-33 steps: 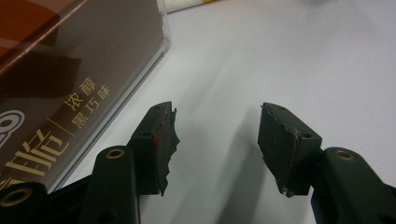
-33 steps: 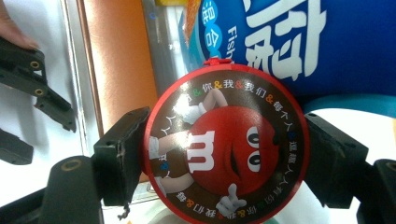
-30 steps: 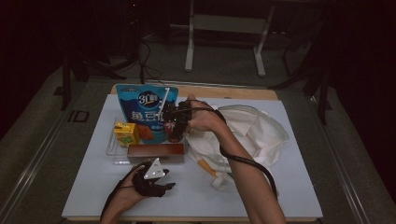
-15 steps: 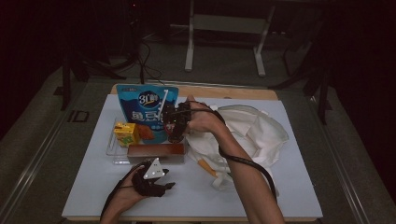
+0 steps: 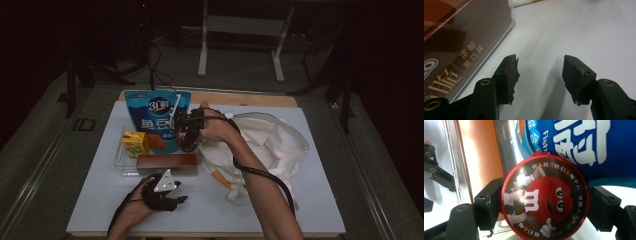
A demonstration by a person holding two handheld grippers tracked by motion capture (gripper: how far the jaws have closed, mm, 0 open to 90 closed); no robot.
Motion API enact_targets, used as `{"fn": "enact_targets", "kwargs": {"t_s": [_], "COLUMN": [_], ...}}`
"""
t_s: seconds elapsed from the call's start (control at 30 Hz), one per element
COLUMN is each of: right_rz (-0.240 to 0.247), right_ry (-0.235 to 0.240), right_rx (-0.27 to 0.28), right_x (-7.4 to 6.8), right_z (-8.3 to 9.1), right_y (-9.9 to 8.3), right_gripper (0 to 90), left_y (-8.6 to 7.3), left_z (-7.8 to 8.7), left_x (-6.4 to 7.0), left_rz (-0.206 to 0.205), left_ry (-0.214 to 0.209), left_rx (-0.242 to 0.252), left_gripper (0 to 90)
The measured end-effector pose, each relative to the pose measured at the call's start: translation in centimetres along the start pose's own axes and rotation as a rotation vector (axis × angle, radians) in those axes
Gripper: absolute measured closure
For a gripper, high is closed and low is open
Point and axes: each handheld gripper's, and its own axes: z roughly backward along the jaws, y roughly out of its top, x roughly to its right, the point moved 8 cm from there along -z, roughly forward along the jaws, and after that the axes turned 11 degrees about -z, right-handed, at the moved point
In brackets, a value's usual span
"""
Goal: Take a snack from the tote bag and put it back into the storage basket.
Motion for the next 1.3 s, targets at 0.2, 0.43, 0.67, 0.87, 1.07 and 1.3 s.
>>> {"fn": "enact_targets", "kwargs": {"t_s": [0.2, 0.43, 0.67, 0.87, 1.07, 1.3], "right_rz": [0.013, 0.01, -0.003, -0.004, -0.023, -0.008], "right_ry": [-0.001, -0.004, -0.007, -0.014, 0.012, 0.008], "right_rx": [0.005, 0.005, 0.009, 0.001, 0.032, 0.037], "right_x": [0.0, -0.1, -0.2, -0.3, -0.3, -0.5], "right_z": [-0.1, -0.3, -0.6, -0.9, -0.5, 0.5], "right_y": [0.0, -0.1, -0.1, 0.0, 0.3, 0.6], "right_gripper": [23.7, 23.5, 23.2, 23.2, 20.1, 21.4], "left_y": [0.0, 0.0, 0.0, 0.0, 0.0, 0.0], "left_z": [0.0, -0.1, -0.1, 0.0, 0.0, 0.0], "left_x": [0.0, 0.0, 0.1, 0.0, 0.0, 0.0], "left_rz": [-0.001, -0.001, -0.001, 0.001, -0.001, -0.003], "left_ry": [-0.001, 0.0, 0.0, 0.001, 0.001, 0.002], "left_rx": [-0.001, 0.0, 0.0, 0.002, 0.0, 0.0], "left_gripper": [45.0, 44.8, 44.7, 44.7, 44.6, 44.6]}}
